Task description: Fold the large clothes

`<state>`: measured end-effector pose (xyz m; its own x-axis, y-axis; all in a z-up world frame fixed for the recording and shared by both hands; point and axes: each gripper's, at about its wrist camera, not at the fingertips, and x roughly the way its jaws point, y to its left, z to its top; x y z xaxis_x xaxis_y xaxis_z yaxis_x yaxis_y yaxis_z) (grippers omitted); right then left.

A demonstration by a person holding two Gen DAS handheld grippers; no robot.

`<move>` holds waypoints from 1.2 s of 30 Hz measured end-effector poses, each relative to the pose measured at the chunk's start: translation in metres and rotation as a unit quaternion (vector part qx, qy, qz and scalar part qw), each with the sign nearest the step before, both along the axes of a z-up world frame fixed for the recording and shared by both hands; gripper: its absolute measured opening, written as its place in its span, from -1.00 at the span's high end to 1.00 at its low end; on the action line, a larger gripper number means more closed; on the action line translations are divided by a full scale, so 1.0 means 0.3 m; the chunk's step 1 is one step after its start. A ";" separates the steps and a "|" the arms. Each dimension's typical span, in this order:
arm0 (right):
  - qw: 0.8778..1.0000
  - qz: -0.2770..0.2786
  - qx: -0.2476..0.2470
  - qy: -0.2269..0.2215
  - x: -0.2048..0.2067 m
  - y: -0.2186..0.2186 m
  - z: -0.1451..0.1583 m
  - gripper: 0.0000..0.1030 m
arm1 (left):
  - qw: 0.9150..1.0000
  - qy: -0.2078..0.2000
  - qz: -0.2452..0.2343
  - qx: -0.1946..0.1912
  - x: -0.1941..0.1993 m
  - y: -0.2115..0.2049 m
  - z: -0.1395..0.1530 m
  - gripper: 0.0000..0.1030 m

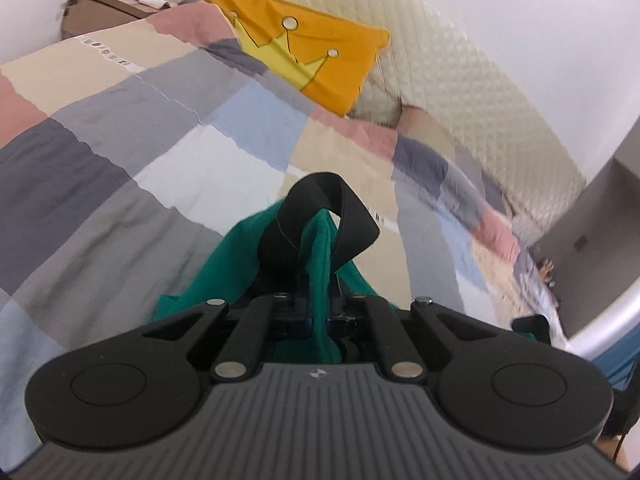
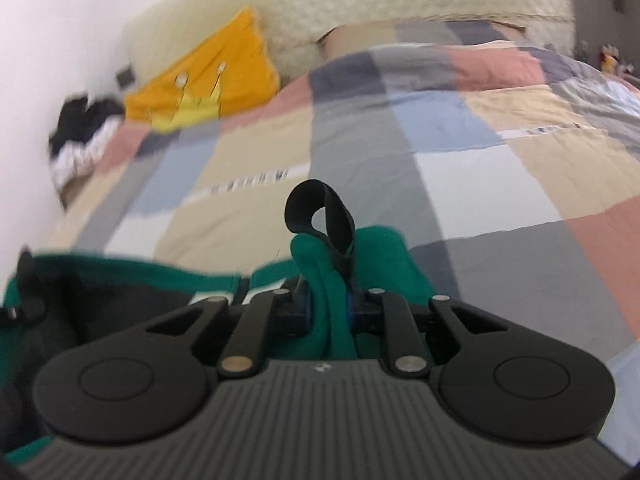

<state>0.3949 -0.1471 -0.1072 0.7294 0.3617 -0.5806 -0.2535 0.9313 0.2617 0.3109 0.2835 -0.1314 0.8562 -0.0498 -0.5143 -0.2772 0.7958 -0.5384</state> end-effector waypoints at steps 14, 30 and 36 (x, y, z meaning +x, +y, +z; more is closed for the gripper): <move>0.991 -0.079 0.099 -0.034 0.024 -0.208 0.128 0.68 | 0.995 -0.056 0.076 -0.004 -0.042 0.080 0.145 0.89; 0.985 -0.146 0.079 0.055 0.324 -0.205 -0.121 0.68 | 0.982 0.128 0.125 0.062 0.381 0.239 -0.010 0.88; 0.987 -0.126 0.032 0.090 0.369 -0.171 -0.286 0.65 | 0.972 0.190 0.111 0.076 0.452 0.269 -0.171 0.88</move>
<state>0.5057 -0.1985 -0.1929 0.6876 0.2221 -0.6913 0.0410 0.9387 0.3424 0.4465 0.3642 -0.1827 0.5837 0.2166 -0.7826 -0.6079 0.7555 -0.2443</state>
